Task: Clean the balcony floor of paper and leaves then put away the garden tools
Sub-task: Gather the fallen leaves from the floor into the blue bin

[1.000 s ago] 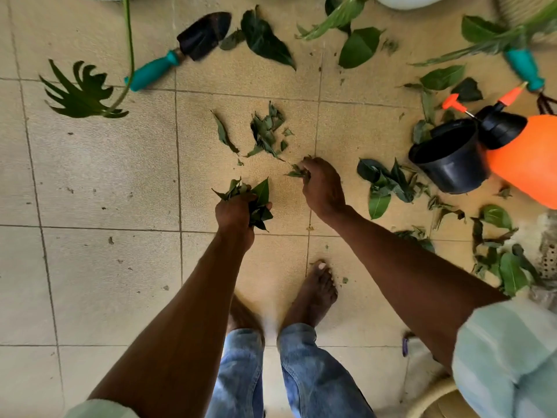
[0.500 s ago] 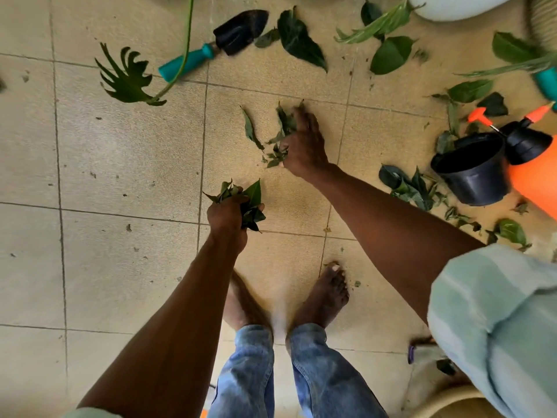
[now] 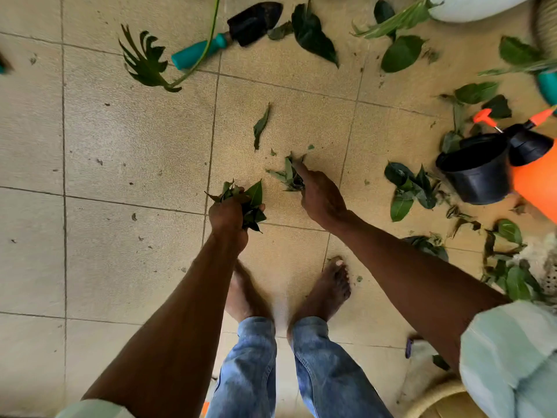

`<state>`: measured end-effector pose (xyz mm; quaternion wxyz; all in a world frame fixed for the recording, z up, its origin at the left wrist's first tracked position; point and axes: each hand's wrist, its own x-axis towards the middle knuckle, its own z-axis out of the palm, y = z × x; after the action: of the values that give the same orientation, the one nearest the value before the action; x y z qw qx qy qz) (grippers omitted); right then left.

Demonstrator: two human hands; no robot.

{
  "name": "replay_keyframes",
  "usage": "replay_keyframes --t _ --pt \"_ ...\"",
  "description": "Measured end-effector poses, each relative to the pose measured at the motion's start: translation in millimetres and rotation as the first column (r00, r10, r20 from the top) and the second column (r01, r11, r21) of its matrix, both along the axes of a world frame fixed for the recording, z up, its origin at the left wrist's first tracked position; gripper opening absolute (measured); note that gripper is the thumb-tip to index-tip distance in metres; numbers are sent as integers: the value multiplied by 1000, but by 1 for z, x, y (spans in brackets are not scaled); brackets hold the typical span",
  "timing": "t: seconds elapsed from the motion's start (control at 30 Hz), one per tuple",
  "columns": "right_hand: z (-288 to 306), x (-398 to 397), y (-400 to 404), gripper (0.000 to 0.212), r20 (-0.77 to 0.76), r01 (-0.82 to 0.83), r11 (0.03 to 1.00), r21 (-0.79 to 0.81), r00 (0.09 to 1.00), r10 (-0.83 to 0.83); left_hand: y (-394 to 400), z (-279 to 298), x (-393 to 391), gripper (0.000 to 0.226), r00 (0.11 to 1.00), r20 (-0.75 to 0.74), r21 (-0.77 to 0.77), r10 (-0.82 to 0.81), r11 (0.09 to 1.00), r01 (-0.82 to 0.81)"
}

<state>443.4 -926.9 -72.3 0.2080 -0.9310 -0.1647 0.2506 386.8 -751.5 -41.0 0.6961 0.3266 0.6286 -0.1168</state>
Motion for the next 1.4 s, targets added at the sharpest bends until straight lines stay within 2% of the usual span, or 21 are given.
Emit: replay_keyframes --t 0.03,0.1,0.2,0.33,0.4,0.43,0.57,0.63,0.7,0.77,0.83,0.87,0.97,1.07,1.13,1.23,1.3,1.4 --pt "5 4 4 62 -16 4 999 37 1000 -4 1 2 0 20 1000 -10 10 6 1000 -6" --pt "10 14 15 47 -27 -39 996 77 999 42 6 7 -1 20 1000 -18 17 20 1000 -20" --pt "15 30 36 30 -16 -136 989 -59 991 135 13 11 -2 20 999 -16 14 50 999 -50" --pt "21 56 75 16 93 -253 963 -91 961 262 26 10 -3 20 998 -2 36 57 998 -57" --pt "21 71 93 18 122 -361 923 -133 918 377 33 5 -5 20 999 3 40 52 998 -52" --pt "17 78 101 20 87 -399 902 -164 905 416 37 3 -7 20 998 -1 43 58 997 -58" --pt "-7 79 103 34 -12 -447 860 -246 889 458 42 -1 -13 20 997 -1 36 77 996 -76" --pt "-17 62 88 38 22 -435 874 -216 893 449 41 0 -15 20 997 -5 35 74 997 -74" --pt "-18 44 73 28 94 -474 855 -211 861 500 40 0 -18 20 997 -11 32 77 997 -76" --pt "-16 38 64 25 134 -386 912 -137 905 403 38 1 -19 21 997 -12 25 80 996 -80" --pt "-8 39 63 26 178 -151 988 0 973 149 37 2 -19 21 996 -17 23 87 996 -87" --pt "0 42 63 29 192 -4 997 75 981 -11 36 2 -20 21 996 -18 25 87 996 -86" --pt "22 55 53 46 50 355 908 221 926 -374 34 4 -21 20 997 -18 18 71 997 -71" --pt "25 58 32 37 -128 597 793 122 802 -584 29 7 -20 18 999 -8 -1 53 999 -53" --pt "18 46 29 25 -178 609 793 32 784 -595 25 9 -18 19 998 -7 -4 56 998 -56" --pt "6 20 42 18 -139 454 889 53 885 -444 21 8 -15 19 999 14 -14 44 999 -44" --pt "-5 5 51 16 -31 324 941 -100 944 -329 21 8 -14 19 999 24 -11 38 999 -38" --pt "-16 -13 57 21 -28 239 947 -216 968 -250 23 4 -14 20 999 1 16 32 999 -32"
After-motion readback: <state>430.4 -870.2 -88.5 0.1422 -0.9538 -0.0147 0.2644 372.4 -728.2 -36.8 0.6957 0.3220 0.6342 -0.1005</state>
